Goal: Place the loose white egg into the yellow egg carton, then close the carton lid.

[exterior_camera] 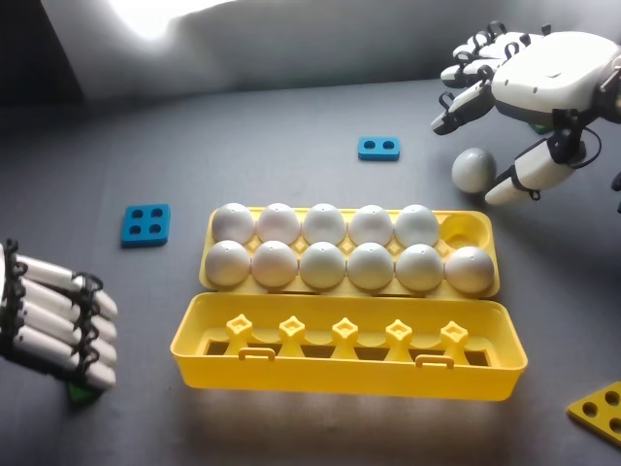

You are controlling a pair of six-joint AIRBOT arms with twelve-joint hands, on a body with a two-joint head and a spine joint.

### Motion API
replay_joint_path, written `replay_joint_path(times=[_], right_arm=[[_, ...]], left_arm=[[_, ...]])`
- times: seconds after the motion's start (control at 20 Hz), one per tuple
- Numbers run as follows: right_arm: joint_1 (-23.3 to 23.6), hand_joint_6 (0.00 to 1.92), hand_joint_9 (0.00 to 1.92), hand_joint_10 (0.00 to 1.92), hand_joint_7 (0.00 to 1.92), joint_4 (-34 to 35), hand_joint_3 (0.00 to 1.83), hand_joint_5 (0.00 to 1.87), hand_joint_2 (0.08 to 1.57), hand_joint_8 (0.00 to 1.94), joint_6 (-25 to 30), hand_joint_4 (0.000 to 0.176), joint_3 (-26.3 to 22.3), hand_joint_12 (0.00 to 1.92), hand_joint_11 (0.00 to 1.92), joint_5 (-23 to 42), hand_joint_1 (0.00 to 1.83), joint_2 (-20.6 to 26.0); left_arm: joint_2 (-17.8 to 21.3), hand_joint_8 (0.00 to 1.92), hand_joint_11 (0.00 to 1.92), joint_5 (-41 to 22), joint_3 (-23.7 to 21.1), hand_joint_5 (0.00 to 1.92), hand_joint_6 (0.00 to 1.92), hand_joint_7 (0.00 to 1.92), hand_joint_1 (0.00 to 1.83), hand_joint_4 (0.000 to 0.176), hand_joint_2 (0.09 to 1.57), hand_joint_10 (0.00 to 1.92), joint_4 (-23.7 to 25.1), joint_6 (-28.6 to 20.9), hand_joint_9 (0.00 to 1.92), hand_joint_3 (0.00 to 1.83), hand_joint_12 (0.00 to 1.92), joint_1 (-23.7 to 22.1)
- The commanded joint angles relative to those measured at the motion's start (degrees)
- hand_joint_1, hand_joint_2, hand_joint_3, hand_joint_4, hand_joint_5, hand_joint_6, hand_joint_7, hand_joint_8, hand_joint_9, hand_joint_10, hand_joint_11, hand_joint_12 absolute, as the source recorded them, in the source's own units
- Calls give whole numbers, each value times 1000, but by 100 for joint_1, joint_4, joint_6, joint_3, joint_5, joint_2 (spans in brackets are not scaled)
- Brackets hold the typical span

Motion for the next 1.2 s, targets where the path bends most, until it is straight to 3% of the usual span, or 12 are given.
replay_joint_path(times=[0.0,0.05,0.3,0.35,0.6,0.7,0.75,0.95,1.15], right_arm=[[6,31,0,0,205,111,1,628,832,16,1,171,37,0,0,600,960,50],[-14,7,0,0,145,111,12,490,856,2,1,175,41,0,0,605,895,37],[-50,43,0,0,233,111,0,689,822,15,0,169,76,0,0,625,962,-15],[-54,40,0,0,221,113,0,698,830,8,0,175,76,0,0,625,958,-23],[-110,0,0,0,168,113,10,487,860,0,0,176,77,0,0,660,914,-53],[-123,34,0,0,195,113,7,565,860,12,-19,172,81,0,0,682,917,-62],[-133,36,0,0,203,113,11,581,871,13,-33,160,96,0,0,688,923,-77],[-155,29,0,0,194,113,3,658,867,0,-33,171,136,0,0,702,906,-102],[-160,20,0,0,212,113,1,649,865,9,-34,161,144,0,0,728,932,-104]], left_arm=[[93,1,0,-273,53,297,1,283,0,0,1232,2,-393,2,221,1,386,-14],[83,1,0,-274,54,303,4,283,0,0,1237,0,-399,1,217,3,383,-18],[36,1,0,-273,89,316,2,298,0,0,1237,1,-399,-7,234,0,389,-20],[29,1,0,-273,92,290,0,277,0,0,1234,0,-399,-6,216,0,358,-21],[0,2,0,-274,102,313,3,299,0,0,1235,3,-398,-2,242,0,435,-21],[-15,0,0,-276,123,299,0,286,0,0,1238,0,-397,-2,228,1,393,-18],[-23,1,0,-276,135,297,1,287,0,0,1240,0,-397,-1,227,1,388,-14],[-28,0,0,-276,133,294,0,278,0,0,1234,0,-397,-1,213,0,367,2],[-32,3,0,-276,133,307,1,294,0,0,1236,5,-397,-1,234,0,420,26]])
